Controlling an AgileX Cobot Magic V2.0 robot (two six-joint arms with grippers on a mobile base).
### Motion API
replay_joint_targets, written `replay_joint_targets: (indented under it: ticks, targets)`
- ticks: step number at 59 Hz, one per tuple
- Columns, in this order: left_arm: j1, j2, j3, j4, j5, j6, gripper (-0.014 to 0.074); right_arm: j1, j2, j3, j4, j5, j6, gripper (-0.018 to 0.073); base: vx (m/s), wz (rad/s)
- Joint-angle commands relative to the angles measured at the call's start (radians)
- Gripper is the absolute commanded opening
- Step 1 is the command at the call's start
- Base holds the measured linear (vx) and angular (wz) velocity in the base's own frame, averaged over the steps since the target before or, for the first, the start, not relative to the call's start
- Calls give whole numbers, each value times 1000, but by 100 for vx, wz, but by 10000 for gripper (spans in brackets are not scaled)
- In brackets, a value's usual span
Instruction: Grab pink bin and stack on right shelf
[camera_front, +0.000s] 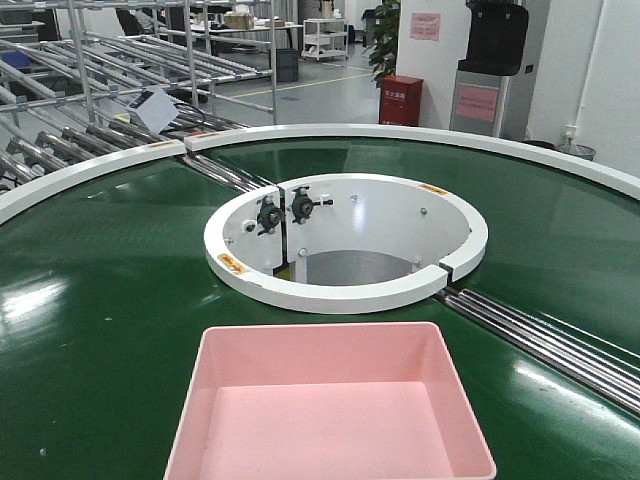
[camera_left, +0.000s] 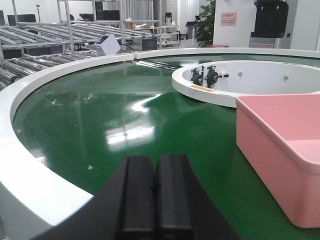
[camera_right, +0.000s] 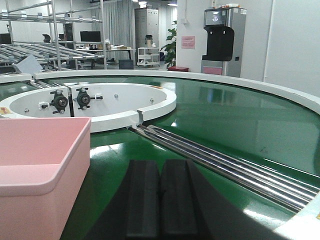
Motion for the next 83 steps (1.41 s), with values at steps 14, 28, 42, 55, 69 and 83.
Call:
replay_joint_targets:
  ticks: [14, 28, 42, 55, 69, 83]
  targets:
    - [2, -20, 13, 0, -86, -4, -6, 0, -12, 5, -3, -80, -11, -9, 0, 0]
    - [2, -20, 13, 0, -86, -4, -6, 0, -12, 5, -3, -80, -11, -9, 0, 0]
    - [0, -20, -41, 0, -175, -7, -6, 0, -11, -62, -2, -249, 8, -9, 0, 0]
    - [1, 82, -416, 0, 89, 2, -6, 0, 165, -503, -13, 298, -14, -9, 0, 0]
    - [1, 327, -665, -23, 577, 46, -6, 0, 488, -764, 55, 773, -136, -9, 0, 0]
    - [-1, 482, -675, -53, 672, 93, 111, 22, 709, -778, 157, 829, -202, 88, 0, 0]
